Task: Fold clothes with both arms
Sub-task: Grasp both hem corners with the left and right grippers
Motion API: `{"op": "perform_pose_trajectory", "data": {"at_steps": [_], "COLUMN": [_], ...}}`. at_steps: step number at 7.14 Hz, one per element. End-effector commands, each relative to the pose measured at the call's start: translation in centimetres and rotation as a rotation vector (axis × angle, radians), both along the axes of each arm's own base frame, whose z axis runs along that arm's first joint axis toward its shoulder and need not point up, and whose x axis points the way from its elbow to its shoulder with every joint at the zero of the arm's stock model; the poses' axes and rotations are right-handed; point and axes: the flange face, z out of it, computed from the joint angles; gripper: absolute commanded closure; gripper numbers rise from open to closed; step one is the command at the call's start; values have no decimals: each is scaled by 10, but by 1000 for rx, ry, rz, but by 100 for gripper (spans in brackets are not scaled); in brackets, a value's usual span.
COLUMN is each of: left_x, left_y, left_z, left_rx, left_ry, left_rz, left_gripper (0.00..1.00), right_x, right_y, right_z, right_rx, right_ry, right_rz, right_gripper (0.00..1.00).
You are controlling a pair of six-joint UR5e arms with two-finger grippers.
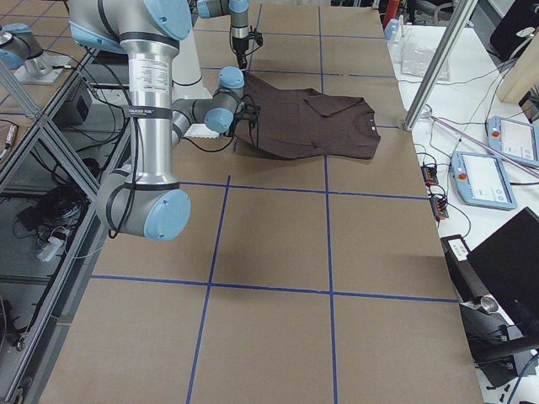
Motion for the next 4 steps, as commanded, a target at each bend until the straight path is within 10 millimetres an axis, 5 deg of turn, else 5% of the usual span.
{"op": "perform_pose_trajectory", "data": {"at_steps": [1,2,4], "left_x": [-19,-19,-35], "left_y": [22,17,-31], "left_z": [-28,-28,-26], "left_rx": [-5,10,114], "left_ry": [49,49,43], "left_rz": [60,58,6], "left_gripper": [100,100,100], "right_x": [7,13,32], "right_y": [3,-15,-81], "right_z": [-7,-5,-7], "right_rx": [-20,-6,117], "right_ry": [-23,-24,-51], "right_rz": [-35,4,92], "right_gripper": [100,100,100]}}
